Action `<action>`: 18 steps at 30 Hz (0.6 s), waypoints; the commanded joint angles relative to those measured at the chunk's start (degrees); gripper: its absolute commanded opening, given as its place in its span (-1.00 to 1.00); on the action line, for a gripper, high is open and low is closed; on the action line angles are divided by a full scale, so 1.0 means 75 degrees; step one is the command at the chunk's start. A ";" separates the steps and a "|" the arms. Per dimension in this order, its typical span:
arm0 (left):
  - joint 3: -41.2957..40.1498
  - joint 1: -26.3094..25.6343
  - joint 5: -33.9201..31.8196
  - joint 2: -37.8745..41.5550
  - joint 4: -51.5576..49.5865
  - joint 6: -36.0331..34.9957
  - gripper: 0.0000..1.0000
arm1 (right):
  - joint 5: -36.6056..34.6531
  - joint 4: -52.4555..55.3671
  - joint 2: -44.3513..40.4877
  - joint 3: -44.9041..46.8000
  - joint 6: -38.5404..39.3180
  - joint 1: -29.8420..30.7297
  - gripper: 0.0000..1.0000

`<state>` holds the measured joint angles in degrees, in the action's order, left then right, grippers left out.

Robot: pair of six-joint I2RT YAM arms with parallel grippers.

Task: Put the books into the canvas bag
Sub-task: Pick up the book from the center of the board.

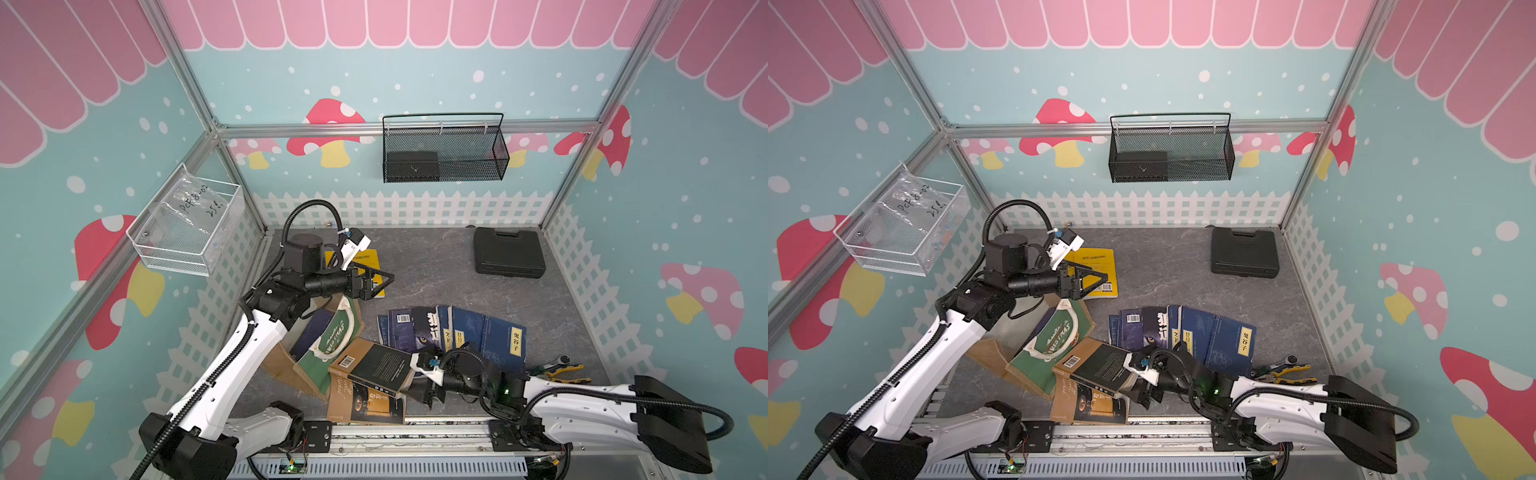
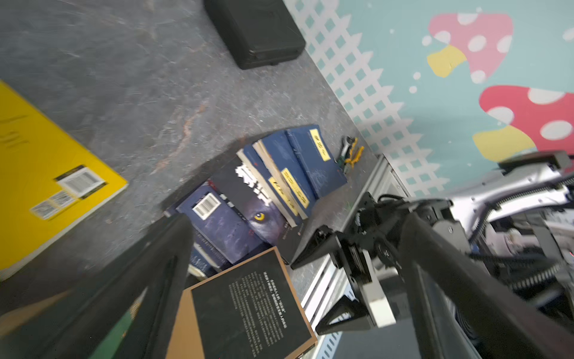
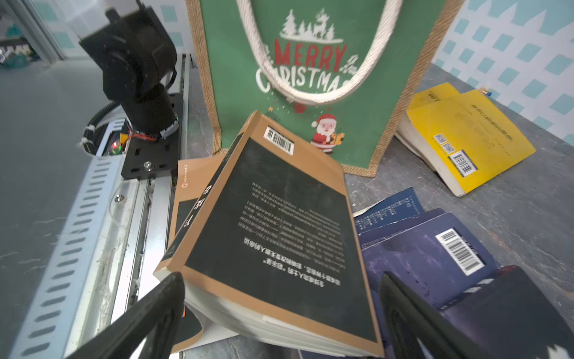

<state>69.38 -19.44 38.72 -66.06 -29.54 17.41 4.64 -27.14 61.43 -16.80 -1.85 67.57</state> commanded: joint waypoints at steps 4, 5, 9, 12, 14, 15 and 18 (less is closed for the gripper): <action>-0.0026 0.0578 -0.0054 0.0775 0.0294 0.0523 0.98 | -0.1254 -0.0858 0.0835 -0.0332 0.0428 0.0592 0.90; -0.0049 0.0621 -0.0070 0.0860 0.0306 0.0533 0.98 | -0.1328 -0.0954 0.0916 -0.0333 0.0402 0.0631 0.89; -0.0167 0.0757 0.0010 0.1044 0.0291 0.0585 0.99 | -0.1612 -0.1023 0.0764 -0.0300 0.0332 0.0761 0.88; -0.0234 0.0793 0.0029 0.1086 0.0247 0.0594 0.98 | -0.1443 -0.0660 0.0138 -0.0245 0.0386 0.0838 0.89; -0.0234 0.0796 0.0027 0.1086 0.0251 0.0585 0.98 | -0.1215 -0.0219 -0.0215 -0.0300 0.0449 0.0931 0.91; -0.0228 0.0805 0.0035 0.1061 0.0251 0.0586 0.98 | -0.1125 0.0013 -0.0315 -0.0345 0.0489 0.0993 0.91; -0.0187 0.0810 0.0087 0.1008 0.0271 0.0594 0.98 | -0.0965 0.0243 -0.0335 -0.0372 0.0589 0.1102 0.92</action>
<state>68.31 -13.72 38.52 -58.46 -27.86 21.30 -4.12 -29.04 58.92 -18.65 0.60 75.05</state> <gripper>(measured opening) 0.991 0.959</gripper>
